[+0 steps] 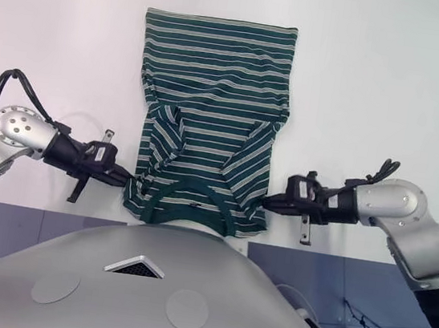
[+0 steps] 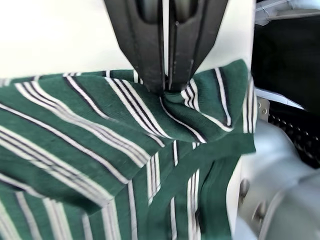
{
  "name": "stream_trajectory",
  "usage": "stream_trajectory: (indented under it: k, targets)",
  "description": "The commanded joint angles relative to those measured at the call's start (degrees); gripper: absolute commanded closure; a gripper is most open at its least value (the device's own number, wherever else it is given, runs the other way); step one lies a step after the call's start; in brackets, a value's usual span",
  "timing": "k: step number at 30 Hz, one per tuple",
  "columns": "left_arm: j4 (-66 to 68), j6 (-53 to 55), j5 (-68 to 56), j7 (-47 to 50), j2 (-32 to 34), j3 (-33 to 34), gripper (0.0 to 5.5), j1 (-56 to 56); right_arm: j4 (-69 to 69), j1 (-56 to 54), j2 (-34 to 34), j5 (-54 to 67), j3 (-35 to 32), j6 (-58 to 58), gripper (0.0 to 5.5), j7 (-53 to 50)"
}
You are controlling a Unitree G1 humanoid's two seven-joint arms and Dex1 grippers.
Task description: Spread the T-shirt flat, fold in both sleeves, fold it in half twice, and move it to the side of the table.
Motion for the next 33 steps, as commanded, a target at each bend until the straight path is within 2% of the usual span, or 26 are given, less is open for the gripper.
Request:
stream_trajectory:
  k: [1, 3, 5, 7, 11, 14, 15, 18, 20, 22, 25, 26, 28, 30, 33]
  targets:
    - [-0.6, 13.0, -15.0, 2.4, -4.2, 9.1, 5.49, -3.7, 1.5, -9.0, 4.2, 14.8, -6.2, 14.5, 5.50, -2.9]
    - [6.4, 18.9, -21.0, 8.2, -11.0, 15.2, 5.49, -11.4, 9.3, -19.6, 9.8, 22.0, -8.7, 23.5, 5.50, -7.8]
    - [15.1, 21.4, -22.0, 13.8, -17.3, 18.6, 5.49, -19.9, 17.6, -28.0, 14.9, 25.0, -10.3, 29.6, 5.50, -13.3]
    - [24.7, 20.8, -18.7, 17.5, -22.5, 19.1, 5.49, -27.6, 26.7, -35.0, 20.6, 24.7, -11.3, 32.7, 5.50, -19.0]
    - [46.5, 14.2, -7.1, 25.5, -31.0, 17.2, 5.49, -38.1, 43.2, -45.1, 31.2, 17.8, -11.0, 30.3, 5.50, -27.1]
    - [59.9, 9.0, -1.5, 31.3, -36.3, 18.8, 5.49, -42.2, 54.9, -50.9, 37.0, 11.7, -11.6, 26.0, 5.50, -31.9]
    - [63.7, 7.4, -0.2, 33.4, -37.7, 19.8, 5.18, -43.3, 58.2, -52.2, 38.5, 10.0, -12.0, 24.4, 5.50, -33.1]
    - [71.9, 1.7, 3.2, 39.0, -39.9, 22.4, 4.51, -44.6, 64.1, -54.4, 42.1, 6.5, -14.8, 18.0, 4.71, -36.7]
    - [72.7, -2.9, 5.6, 43.0, -40.2, 23.9, 4.51, -43.7, 63.6, -54.1, 42.5, 0.8, -15.7, 6.9, 4.71, -41.6]
    - [67.2, -7.2, 8.0, 43.1, -39.9, 23.5, 4.51, -41.6, 60.7, -53.1, 41.2, -8.0, -11.6, -4.9, 4.71, -41.7]
    - [48.4, -7.2, 9.3, 30.8, -39.8, 15.3, 4.48, -37.3, 61.5, -54.3, 41.7, -17.6, -3.8, -13.6, 5.22, -35.8]
    - [44.0, -5.9, 11.0, 26.7, -39.4, 10.8, 4.73, -36.4, 64.5, -55.8, 42.3, -20.9, -1.3, -16.2, 5.48, -34.9]
    - [38.1, -2.7, 14.7, 21.0, -38.8, 2.3, 5.06, -34.7, 72.8, -59.9, 43.9, -27.9, 3.9, -19.4, 5.50, -34.0]
    - [36.8, -1.7, 19.2, 19.5, -38.6, -3.2, 5.43, -33.2, 80.7, -63.4, 44.4, -34.9, 8.2, -22.6, 5.50, -35.6]
    - [42.9, -6.0, 26.1, 20.3, -36.6, -6.8, 5.47, -31.7, 88.1, -65.5, 41.9, -45.2, 15.0, -28.0, 5.50, -36.2]
